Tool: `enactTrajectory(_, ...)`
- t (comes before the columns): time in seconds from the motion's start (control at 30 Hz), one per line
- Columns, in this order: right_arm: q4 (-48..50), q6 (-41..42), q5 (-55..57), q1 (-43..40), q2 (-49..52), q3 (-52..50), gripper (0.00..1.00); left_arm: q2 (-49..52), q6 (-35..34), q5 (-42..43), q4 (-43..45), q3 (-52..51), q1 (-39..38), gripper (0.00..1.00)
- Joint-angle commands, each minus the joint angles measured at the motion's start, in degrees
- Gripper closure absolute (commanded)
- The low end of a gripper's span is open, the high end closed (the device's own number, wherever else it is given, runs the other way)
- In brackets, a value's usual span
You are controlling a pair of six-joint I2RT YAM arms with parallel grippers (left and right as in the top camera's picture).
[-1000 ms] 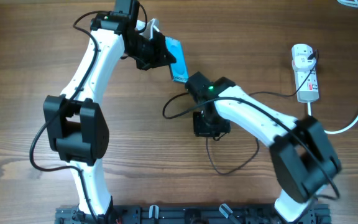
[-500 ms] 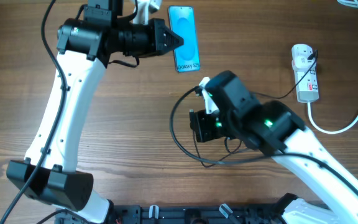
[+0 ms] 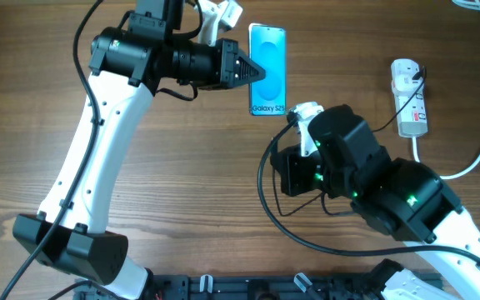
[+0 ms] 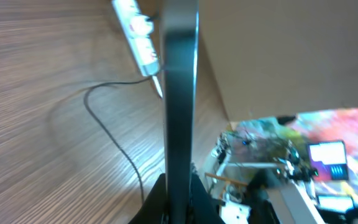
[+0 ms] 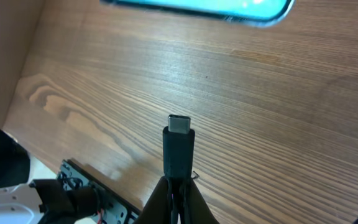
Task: Plug charger to phone and switch on socket
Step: 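Bring the phone down with the left gripper toward the held connector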
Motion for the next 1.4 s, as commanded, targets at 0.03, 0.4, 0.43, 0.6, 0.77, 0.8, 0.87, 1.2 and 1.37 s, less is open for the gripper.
enactTrajectory(0.03,1.0,1.1,1.7,0.0,-0.7,0.9,0.96,-1.5,3.5,5.7,0.3,0.5,0.0,0.96)
enactTrajectory(0.4,2.2,0.6,4.8,0.0,-0.3,2.6,0.96,-1.5,2.8,5.8,0.2,0.5,-0.3,0.96)
enactTrajectory(0.43,2.2,0.7,4.8,0.0,-0.2,2.6,0.96,-1.5,2.5,6.1,0.2,0.5,-0.5,0.96)
enactTrajectory(0.6,2.8,2.3,4.2,0.0,-0.2,2.6,0.96,-1.5,2.6,6.7,0.0,0.5,-2.3,0.96)
enactTrajectory(0.77,2.6,3.0,3.0,0.0,-0.2,2.6,0.96,-1.5,2.6,7.9,0.5,0.5,-3.0,0.96)
enactTrajectory(0.8,2.6,3.0,3.1,0.0,-0.2,2.6,0.96,-1.5,2.6,7.9,0.5,0.5,-3.0,0.96)
enactTrajectory(0.87,2.6,3.3,3.5,-0.1,-0.2,2.6,0.96,-1.5,2.6,7.9,0.5,0.5,-3.0,0.96)
enactTrajectory(1.2,2.3,4.6,3.1,-1.4,-0.2,2.6,0.96,-1.5,3.3,9.8,0.5,0.5,-2.8,0.96)
enactTrajectory(1.37,2.4,4.5,2.9,-1.4,-0.2,2.6,0.96,-1.5,3.3,9.8,0.5,0.5,-2.8,0.96)
